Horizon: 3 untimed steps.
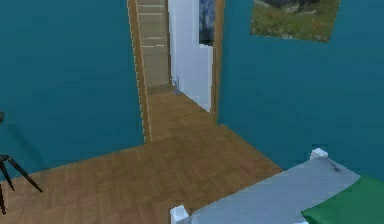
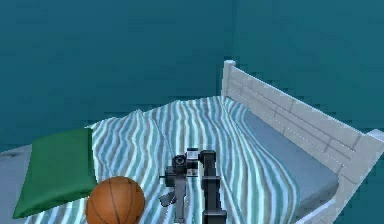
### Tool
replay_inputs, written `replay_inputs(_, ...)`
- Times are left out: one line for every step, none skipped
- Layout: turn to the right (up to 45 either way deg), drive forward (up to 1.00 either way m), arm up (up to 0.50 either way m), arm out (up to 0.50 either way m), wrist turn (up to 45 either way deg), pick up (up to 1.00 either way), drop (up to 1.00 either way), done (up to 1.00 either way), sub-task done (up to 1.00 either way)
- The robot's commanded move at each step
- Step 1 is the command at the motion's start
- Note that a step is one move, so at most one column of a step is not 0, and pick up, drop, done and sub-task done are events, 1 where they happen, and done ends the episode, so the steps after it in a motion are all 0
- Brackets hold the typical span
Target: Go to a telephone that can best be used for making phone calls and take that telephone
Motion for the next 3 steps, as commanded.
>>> replay_inputs(0.0,0.00,0.00,0.00,45.0,0.00,0.00,0.00,0.00)
replay_inputs(0.0,0.00,0.00,0.00,45.0,0.00,0.00,0.00,0.00)
replay_inputs(0.0,0.00,0.00,0.00,45.0,0.00,0.00,0.00,0.00)
